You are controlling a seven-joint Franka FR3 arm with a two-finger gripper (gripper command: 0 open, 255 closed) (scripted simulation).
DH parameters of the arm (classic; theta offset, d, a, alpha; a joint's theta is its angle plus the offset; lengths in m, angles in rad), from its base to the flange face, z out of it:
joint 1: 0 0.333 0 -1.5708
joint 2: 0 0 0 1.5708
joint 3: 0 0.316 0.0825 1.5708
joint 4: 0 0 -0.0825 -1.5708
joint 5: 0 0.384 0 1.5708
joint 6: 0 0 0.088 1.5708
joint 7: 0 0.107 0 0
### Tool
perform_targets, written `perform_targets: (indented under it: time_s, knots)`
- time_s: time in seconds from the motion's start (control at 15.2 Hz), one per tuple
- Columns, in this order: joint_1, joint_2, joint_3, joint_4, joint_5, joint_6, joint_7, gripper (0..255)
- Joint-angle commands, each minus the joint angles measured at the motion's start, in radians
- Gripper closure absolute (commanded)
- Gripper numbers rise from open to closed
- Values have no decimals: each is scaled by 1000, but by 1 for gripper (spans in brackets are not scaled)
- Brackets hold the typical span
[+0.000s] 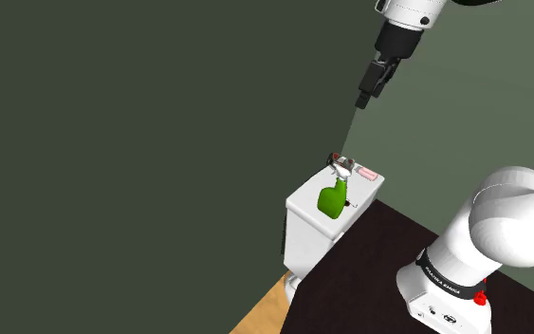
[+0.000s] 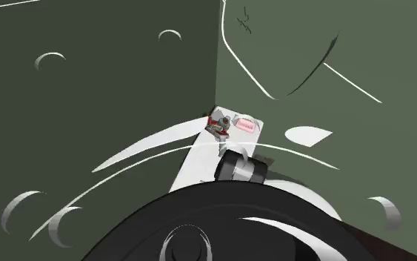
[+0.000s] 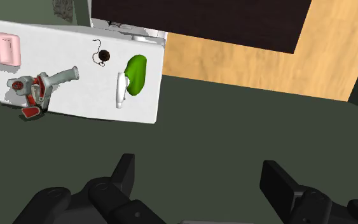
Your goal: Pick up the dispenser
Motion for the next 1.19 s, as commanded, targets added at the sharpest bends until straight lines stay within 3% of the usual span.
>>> perform_targets:
  time_s: [0.0,0.53,1.12]
  knots:
    - [0,0,0,0,0,0,0,0]
    - [-62,113,-113,-117,-52,237,-71,0]
    - [-115,344,-248,-155,-74,515,-162,0]
